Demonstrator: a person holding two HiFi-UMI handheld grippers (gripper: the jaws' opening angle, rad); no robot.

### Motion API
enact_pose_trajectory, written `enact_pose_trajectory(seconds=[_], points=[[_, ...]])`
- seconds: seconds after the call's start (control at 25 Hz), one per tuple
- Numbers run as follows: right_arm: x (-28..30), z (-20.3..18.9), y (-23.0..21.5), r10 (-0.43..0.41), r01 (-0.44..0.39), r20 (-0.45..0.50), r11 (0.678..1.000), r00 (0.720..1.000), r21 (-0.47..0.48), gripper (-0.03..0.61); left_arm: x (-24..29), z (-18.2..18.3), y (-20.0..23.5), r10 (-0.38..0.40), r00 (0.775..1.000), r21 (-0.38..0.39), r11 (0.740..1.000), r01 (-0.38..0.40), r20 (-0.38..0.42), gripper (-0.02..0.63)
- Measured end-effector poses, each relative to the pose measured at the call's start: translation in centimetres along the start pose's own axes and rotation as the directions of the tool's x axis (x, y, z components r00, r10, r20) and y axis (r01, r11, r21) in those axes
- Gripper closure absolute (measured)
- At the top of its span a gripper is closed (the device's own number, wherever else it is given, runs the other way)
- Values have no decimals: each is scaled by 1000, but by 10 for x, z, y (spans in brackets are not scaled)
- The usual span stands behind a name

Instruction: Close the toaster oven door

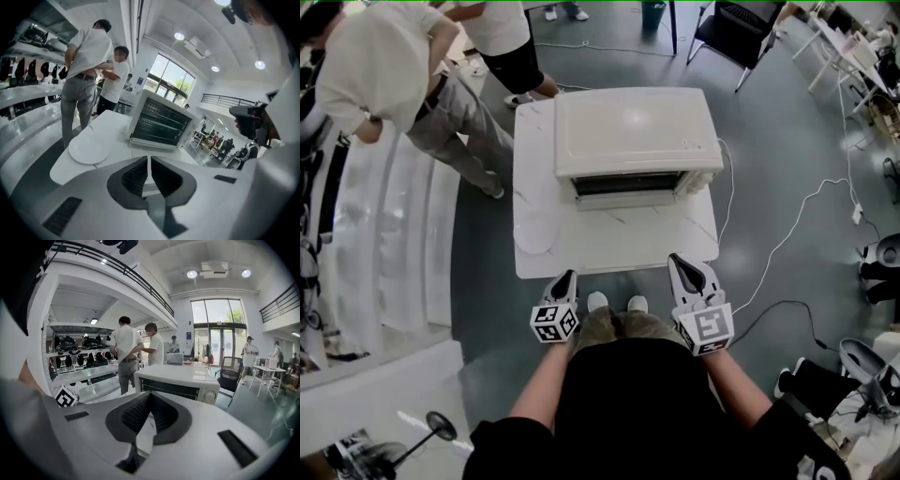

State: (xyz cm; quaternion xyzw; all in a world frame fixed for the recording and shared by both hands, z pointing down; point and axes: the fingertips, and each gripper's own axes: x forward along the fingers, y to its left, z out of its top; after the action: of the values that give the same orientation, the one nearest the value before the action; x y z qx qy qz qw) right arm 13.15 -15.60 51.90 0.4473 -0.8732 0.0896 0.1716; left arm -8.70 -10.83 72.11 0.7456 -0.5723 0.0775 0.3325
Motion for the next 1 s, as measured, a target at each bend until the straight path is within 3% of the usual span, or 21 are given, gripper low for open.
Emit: enact_pose_trajectory(seconds=[0.12, 0.24, 0.4, 0.6, 0.88, 1.0], points=[[4, 0, 8, 12, -12, -29, 1000, 1000, 16, 557, 8, -11, 5, -37, 999, -60, 998, 36, -23, 579], [8, 7, 19, 51, -51, -20, 999, 998, 4, 557, 20, -18, 9, -72, 997, -128, 990, 67, -35, 503], [12, 11, 28, 63, -63, -12, 998, 998, 7, 557, 33, -32, 16, -93, 993, -188, 979, 79, -67, 485], [11, 9, 32, 65, -65, 20, 998, 998, -6, 557, 47, -45, 22, -133, 988, -362, 927, 97, -75, 476], [9, 15, 32, 37, -36, 32, 999, 999, -6, 557, 55, -64, 37, -115, 987, -418, 907, 58, -112, 474], [8, 17, 30, 22, -22, 35, 1000, 999, -2, 557, 62, -65, 31, -178, 979, -479, 871, 109, -102, 476]])
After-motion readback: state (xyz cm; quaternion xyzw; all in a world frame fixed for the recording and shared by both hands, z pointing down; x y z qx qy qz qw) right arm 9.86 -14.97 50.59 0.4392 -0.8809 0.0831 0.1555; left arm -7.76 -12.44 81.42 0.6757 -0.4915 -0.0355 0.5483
